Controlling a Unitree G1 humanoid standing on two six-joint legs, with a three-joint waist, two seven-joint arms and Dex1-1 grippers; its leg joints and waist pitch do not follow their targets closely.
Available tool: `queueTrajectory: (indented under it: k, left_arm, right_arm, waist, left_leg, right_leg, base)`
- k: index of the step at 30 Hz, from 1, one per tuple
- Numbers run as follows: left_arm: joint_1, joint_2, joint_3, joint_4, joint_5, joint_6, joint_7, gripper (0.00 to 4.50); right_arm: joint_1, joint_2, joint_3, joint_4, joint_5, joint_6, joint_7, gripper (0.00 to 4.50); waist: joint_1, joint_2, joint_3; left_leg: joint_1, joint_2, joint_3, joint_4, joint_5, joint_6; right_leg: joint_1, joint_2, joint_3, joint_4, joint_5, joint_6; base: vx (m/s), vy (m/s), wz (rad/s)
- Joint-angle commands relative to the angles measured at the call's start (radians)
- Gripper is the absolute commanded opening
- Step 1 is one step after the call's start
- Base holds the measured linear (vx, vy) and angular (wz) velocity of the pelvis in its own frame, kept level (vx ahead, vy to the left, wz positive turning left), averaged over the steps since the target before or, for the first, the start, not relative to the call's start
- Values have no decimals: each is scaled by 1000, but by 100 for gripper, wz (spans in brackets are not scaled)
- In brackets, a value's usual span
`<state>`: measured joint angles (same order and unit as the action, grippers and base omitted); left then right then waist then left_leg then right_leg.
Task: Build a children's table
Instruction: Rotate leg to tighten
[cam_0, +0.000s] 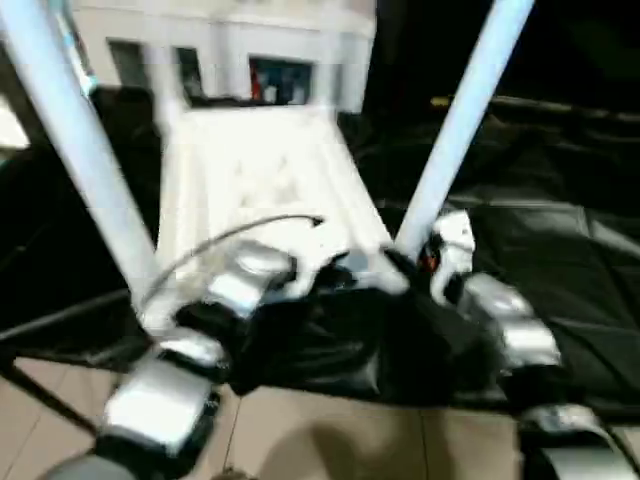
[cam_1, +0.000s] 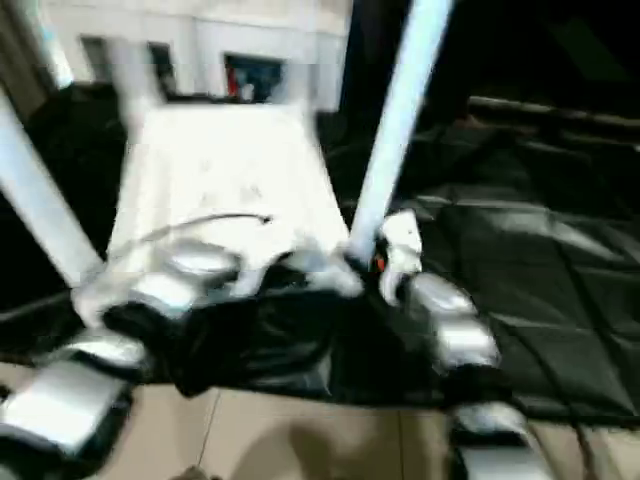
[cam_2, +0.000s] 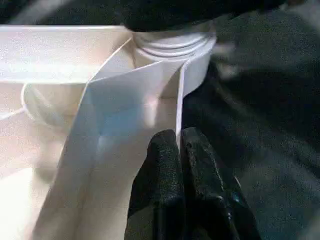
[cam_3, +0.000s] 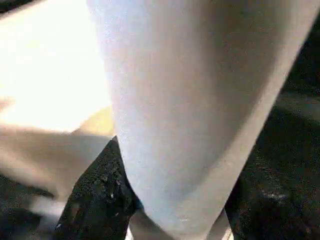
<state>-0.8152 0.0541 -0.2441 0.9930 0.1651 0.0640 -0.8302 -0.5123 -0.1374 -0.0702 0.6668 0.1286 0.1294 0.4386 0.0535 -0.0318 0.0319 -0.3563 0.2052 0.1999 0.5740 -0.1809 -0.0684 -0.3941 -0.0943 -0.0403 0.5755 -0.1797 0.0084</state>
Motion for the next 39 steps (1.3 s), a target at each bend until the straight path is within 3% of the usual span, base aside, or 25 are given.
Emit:
queueTrajectory:
  k: [1, 4, 6, 7, 11, 16, 21, 24, 27, 29, 31, 33, 39]
  left_arm:
    - [4, -76, -21, 19, 6, 9, 67, 0]
    - [4, -120, -38, 17, 7, -3, 62, 0]
    - [-1, -123, -42, 24, 11, -14, 57, 0]
    - [-1, -120, -42, 25, 13, -18, 56, 0]
    - [-7, -92, -38, 43, 23, -37, 60, 0]
    - [-3, -28, -42, 37, 21, -54, -21, 0]
    - [3, 73, -40, 24, 7, -95, -202, 0]
    - [4, 98, -41, 21, 1, -104, -257, 0]
    - [17, 154, -47, -13, -29, -118, -414, 0]
    - [21, 176, -49, -27, -45, -104, -476, 0]
    - [23, 192, -53, -35, -53, -93, -522, 0]
    - [30, 212, -58, -47, -56, -79, -576, 0]
    - [33, 216, -53, -53, -59, -81, -571, 0]
  right_arm:
    - [9, 72, 27, 88, -3, 81, -97, 201]
    - [-18, 105, 47, 112, -26, 40, -119, 201]
    - [-24, 113, 61, 104, -43, 10, -98, 255]
    - [-24, 113, 61, 103, -43, 5, -91, 268]
    - [-36, 99, 74, 113, -58, -27, -68, 288]
    - [-22, 28, 94, 65, -32, -42, 114, 288]
    - [20, -115, 139, -43, 9, -40, 440, 288]
    - [24, -146, 142, -61, 25, -22, 505, 288]
    - [32, -196, 146, -84, 45, -2, 613, 288]
    - [35, -212, 149, -94, 58, 10, 651, 288]
    - [36, -219, 152, -99, 62, 15, 671, 288]
    - [40, -218, 158, -110, 65, 25, 693, 254]
    - [55, -207, 174, -138, 77, 46, 713, 239]
  waist:
    - [-12, 2, -35]
    - [-16, -2, -36]
    - [-19, -1, -34]
    - [-21, 4, -34]
    - [-21, 1, -37]
    - [-20, -2, -41]
    - [-8, -2, -47]
    - [-5, 0, -53]
    - [6, 3, -56]
    - [11, 6, -57]
    - [16, 7, -59]
    - [21, 6, -57]
    - [33, 2, -52]
  left_leg:
    - [16, 17, -26, -83, -419, -23]
    - [22, 14, -26, -78, -442, -13]
    - [20, 14, -28, -79, -453, -3]
    - [19, 15, -28, -81, -461, -4]
    - [12, 20, -27, -86, -433, 2]
    - [3, 21, -23, -85, -390, 20]
    - [1, 23, -11, -72, -290, 70]
    - [-2, 25, -10, -66, -213, 85]
    - [-5, 28, -7, -60, -128, 109]
    - [0, 30, -3, -56, -104, 122]
    - [4, 31, -1, -53, -98, 127]
    - [6, 31, 1, -53, -101, 127]
    - [7, 32, 1, -60, -154, 83]
  right_leg:
    - [11, -46, 15, -104, -575, -93]
    - [3, -44, 12, -110, -596, -83]
    - [2, -43, 9, -115, -614, -72]
    - [1, -41, 9, -116, -602, -72]
    - [8, -42, 14, -101, -502, -110]
    - [18, -45, 19, -93, -427, -135]
    - [28, -44, 24, -70, -246, -215]
    - [34, -43, 22, -56, -145, -245]
    - [44, -38, 18, -35, -9, -287]
    - [42, -37, 17, -25, 67, -323]
    - [41, -38, 18, -21, 93, -336]
    - [40, -38, 18, -21, 89, -338]
    - [40, -42, 22, -30, -25, -302]
  base:
    - [0, 0, 0]
    - [0, 0, 0]
    - [0, 0, 0]
    - [0, 0, 0]
    - [0, 0, 0]
    - [0, 0, 0]
    - [0, 0, 0]
    - [0, 0, 0]
    - [0, 0, 0]
    - [0, 0, 0]
    - [0, 0, 0]
    - [0, 0, 0]
    - [0, 0, 0]
